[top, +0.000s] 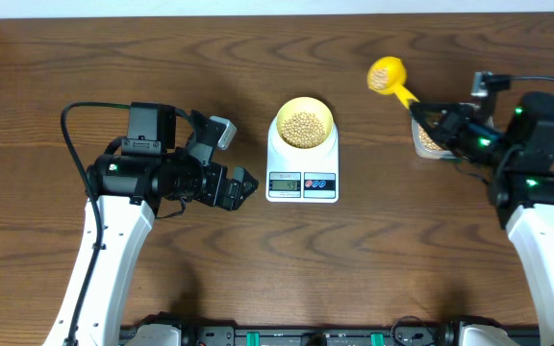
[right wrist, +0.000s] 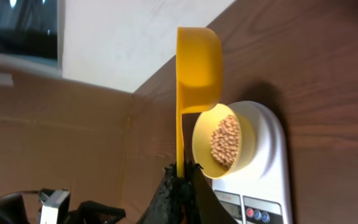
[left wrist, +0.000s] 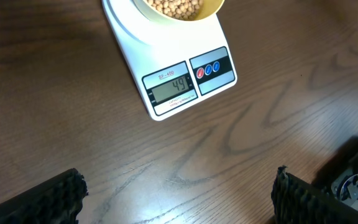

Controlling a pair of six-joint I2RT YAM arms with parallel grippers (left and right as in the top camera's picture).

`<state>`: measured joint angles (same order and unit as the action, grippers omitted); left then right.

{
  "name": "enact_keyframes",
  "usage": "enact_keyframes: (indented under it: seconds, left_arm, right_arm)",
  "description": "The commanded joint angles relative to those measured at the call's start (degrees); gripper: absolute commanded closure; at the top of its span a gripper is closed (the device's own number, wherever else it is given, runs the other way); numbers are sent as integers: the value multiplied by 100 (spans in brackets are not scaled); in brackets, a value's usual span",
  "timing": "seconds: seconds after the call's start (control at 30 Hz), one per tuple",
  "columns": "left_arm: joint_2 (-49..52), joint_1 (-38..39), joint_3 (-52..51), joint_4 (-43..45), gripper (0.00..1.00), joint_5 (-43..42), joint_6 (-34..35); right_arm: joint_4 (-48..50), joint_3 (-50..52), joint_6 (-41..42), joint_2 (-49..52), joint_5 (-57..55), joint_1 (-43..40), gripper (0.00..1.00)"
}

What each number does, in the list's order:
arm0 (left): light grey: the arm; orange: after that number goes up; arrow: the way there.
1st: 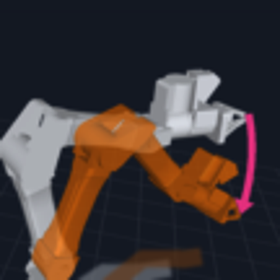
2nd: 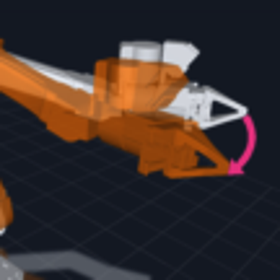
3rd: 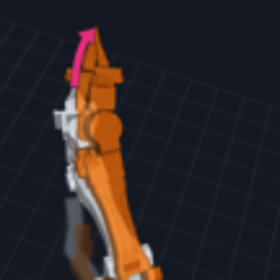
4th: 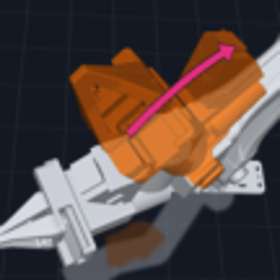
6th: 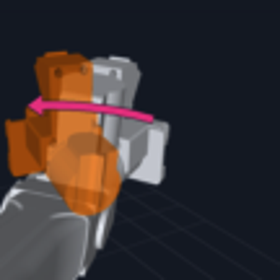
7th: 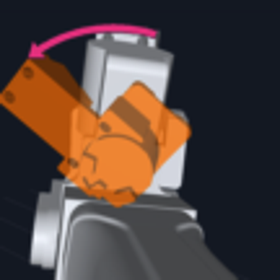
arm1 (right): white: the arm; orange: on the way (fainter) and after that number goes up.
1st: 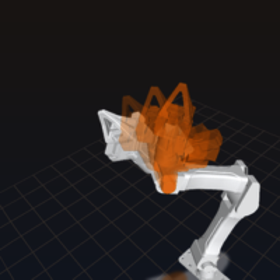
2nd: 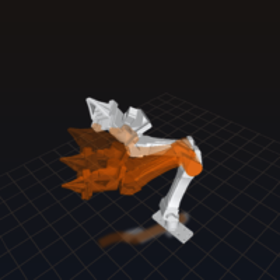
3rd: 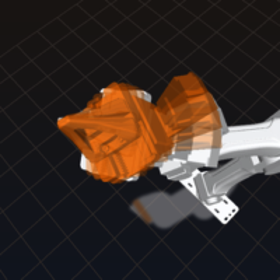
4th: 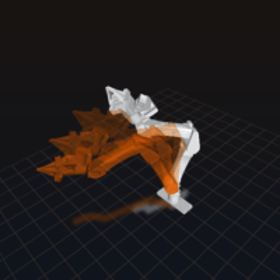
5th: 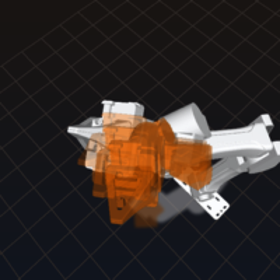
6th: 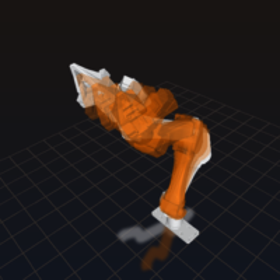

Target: Scoop item into bowl and weigh 50g on scale

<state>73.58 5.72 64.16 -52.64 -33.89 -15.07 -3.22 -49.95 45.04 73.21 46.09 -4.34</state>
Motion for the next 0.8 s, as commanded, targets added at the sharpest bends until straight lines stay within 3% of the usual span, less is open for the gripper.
enact_keyframes:
  seconds: [0.0, 0.23, 0.77]
  left_arm:
    - [24, -28, -33, -17, 2, 50, -33]
    - [24, -28, -33, -17, 2, 50, -33]
    - [24, -28, -33, -17, 2, 50, -33]
  right_arm:
    - [136, 9, 76, -55, -640, 448, 97]
    - [199, 9, -168, 48, -1412, 1093, 94]
    - [527, 9, -798, 925, -1445, 1681, 99]
